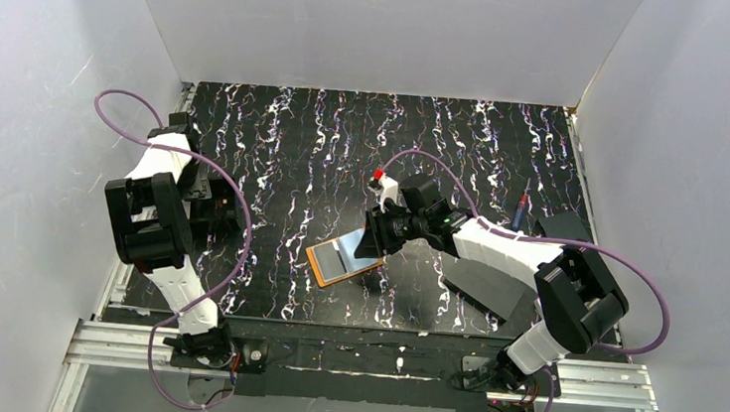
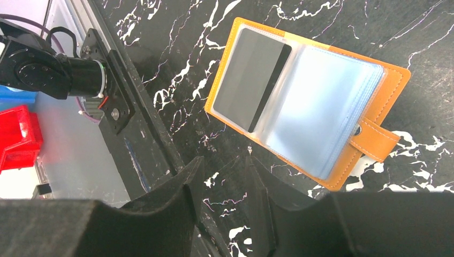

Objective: Put the credit cards into the card holder
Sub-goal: Pick up the credit card from the storage box.

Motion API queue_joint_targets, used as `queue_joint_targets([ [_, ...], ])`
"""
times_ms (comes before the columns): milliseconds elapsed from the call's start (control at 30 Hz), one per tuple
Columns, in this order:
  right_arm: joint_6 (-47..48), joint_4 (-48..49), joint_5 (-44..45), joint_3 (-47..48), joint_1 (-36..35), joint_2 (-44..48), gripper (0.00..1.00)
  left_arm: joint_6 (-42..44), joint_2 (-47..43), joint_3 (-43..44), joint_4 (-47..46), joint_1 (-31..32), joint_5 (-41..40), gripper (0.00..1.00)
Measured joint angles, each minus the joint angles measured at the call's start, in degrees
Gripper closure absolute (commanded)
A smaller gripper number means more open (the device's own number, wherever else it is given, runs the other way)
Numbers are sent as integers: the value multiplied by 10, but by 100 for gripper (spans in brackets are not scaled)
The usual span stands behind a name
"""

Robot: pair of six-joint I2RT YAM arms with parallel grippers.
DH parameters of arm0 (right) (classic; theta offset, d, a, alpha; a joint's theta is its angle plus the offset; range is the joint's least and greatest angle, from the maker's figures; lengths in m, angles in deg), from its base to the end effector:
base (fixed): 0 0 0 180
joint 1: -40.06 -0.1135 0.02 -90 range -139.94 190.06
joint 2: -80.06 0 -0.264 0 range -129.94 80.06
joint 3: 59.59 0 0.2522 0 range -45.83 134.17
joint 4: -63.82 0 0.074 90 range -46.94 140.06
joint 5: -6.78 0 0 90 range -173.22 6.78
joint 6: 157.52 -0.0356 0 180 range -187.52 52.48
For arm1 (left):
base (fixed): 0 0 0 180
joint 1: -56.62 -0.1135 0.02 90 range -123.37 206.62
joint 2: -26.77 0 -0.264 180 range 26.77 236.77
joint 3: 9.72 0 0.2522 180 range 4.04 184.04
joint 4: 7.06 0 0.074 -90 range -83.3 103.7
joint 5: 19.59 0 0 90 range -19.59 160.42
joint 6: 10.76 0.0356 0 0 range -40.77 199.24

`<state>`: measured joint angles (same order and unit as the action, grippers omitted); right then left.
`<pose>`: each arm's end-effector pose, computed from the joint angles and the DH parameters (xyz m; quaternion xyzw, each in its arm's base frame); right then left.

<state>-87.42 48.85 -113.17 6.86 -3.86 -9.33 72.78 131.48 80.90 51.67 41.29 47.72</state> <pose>0.2269 0.2432 0.2148 -0.2916 0.8253 0.4213 0.2374 0.3467 0.1093 0.2054 -0.2121 0.9464 0.2053 0.1310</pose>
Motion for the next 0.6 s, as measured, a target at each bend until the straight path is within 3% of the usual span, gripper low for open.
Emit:
queue_joint_targets([
  [600, 3, 0, 0, 0, 0, 0, 57, 0, 0, 0, 5, 0, -21, 47],
])
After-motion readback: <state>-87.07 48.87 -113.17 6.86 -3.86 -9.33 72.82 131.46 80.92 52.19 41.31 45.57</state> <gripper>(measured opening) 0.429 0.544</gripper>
